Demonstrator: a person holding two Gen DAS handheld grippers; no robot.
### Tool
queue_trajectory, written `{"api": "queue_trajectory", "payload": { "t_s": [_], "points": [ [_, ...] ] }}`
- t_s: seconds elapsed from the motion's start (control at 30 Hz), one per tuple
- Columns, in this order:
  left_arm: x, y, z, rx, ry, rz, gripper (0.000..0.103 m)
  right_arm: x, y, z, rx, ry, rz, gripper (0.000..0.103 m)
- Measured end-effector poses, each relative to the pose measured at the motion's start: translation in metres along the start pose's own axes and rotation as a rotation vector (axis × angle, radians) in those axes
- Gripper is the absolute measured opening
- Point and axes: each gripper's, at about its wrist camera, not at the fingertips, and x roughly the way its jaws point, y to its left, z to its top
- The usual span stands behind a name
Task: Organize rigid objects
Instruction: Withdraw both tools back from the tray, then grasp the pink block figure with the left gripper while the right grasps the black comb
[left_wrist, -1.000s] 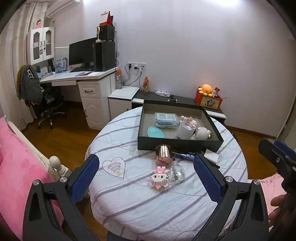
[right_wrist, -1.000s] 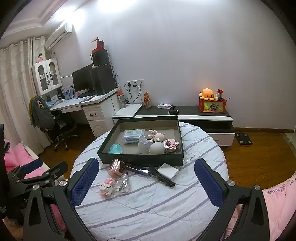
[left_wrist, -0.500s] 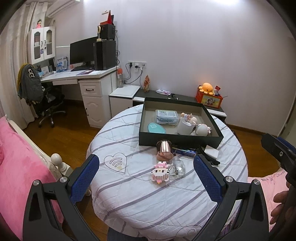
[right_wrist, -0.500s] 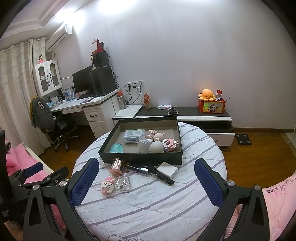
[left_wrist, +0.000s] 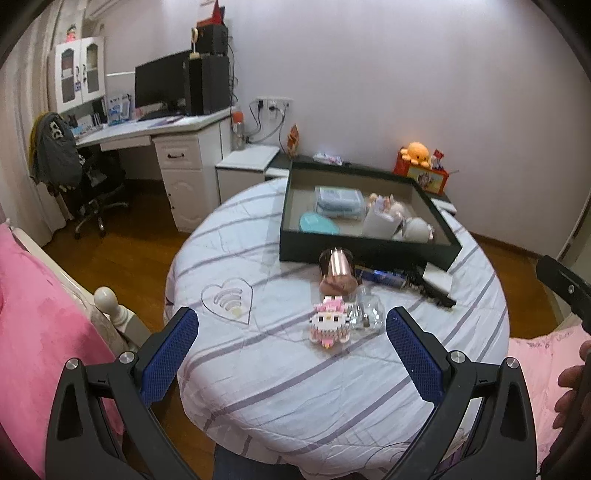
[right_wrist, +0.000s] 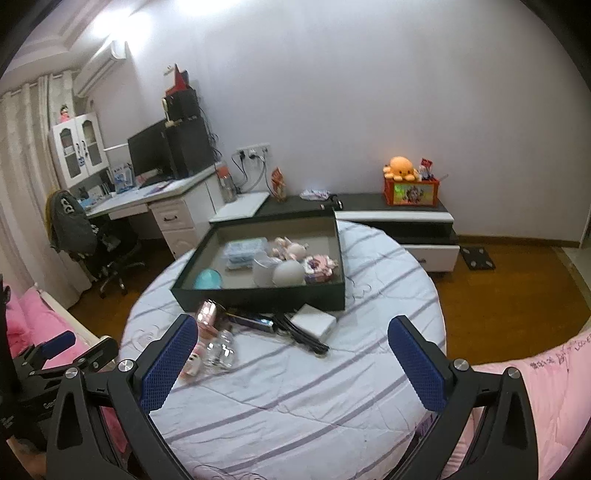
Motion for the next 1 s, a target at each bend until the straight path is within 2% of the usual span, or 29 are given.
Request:
{"api": "queue_trajectory", "payload": {
  "t_s": [0.43,0.8,1.0],
  "points": [
    [0.074,-0.007,-0.019,0.039,0.135,-0.001,0.103,0.057,-0.013,-0.017,0.004,0.138,-0.044,0.103],
    [0.131,-0.007,-0.022,0.022,0.224,-0.058,0.103,0.114,-0.015,-0.031,-0.005,0.244,-0.050,0.103],
    [0.149,-0.013,-0.024,0.069,0.221,-0.019,0.102,0.152,-0.027,-0.040,0.028,0.302,-0.063,0.103]
  ]
}}
